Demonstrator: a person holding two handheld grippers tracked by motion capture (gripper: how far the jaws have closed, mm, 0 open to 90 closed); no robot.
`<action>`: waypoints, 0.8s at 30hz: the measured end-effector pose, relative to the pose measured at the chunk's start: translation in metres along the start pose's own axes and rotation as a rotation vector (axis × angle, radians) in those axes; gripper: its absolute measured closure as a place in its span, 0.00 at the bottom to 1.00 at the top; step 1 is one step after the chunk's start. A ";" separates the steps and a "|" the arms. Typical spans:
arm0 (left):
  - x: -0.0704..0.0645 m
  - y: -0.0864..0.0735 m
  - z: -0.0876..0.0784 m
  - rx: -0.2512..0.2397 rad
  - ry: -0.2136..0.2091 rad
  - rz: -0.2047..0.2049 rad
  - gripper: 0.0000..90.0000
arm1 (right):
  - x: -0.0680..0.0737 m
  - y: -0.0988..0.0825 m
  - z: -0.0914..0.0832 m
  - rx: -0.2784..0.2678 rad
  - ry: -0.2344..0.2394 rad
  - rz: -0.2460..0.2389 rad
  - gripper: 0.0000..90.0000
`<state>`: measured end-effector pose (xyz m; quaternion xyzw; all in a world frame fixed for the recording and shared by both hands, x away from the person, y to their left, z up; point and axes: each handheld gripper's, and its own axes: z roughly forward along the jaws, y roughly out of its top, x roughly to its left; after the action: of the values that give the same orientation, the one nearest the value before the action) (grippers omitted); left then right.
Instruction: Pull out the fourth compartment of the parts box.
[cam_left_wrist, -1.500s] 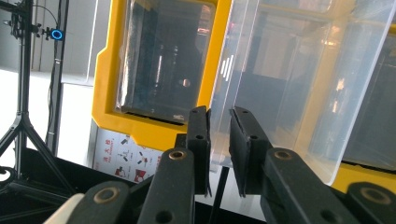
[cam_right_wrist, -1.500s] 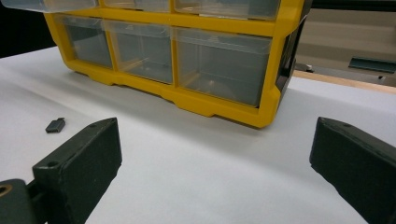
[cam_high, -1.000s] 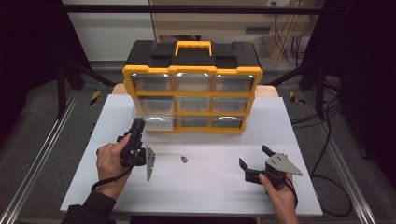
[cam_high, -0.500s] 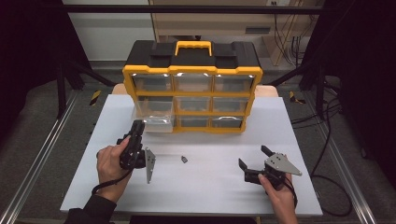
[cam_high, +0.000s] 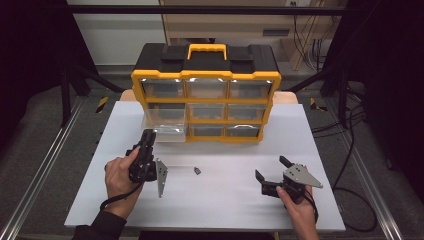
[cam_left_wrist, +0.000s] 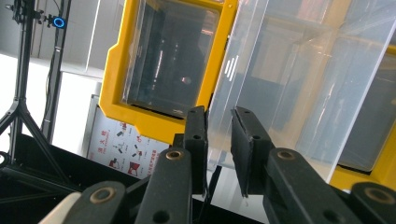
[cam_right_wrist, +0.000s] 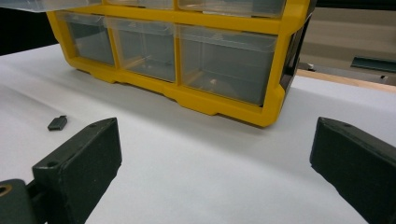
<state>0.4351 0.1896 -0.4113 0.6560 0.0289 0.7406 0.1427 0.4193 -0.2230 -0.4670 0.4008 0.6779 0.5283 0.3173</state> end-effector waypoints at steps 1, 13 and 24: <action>0.000 0.000 0.000 0.000 -0.001 -0.001 0.85 | 0.000 0.000 0.000 0.000 0.000 0.000 0.03; 0.000 -0.001 -0.003 0.001 -0.005 -0.006 0.85 | 0.000 0.000 0.000 -0.001 0.000 0.001 0.03; 0.001 0.000 -0.003 -0.002 -0.006 -0.019 0.84 | 0.001 0.000 0.000 0.002 0.003 0.000 0.03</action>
<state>0.4316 0.1899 -0.4109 0.6578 0.0338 0.7373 0.1503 0.4192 -0.2223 -0.4670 0.4004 0.6790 0.5280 0.3160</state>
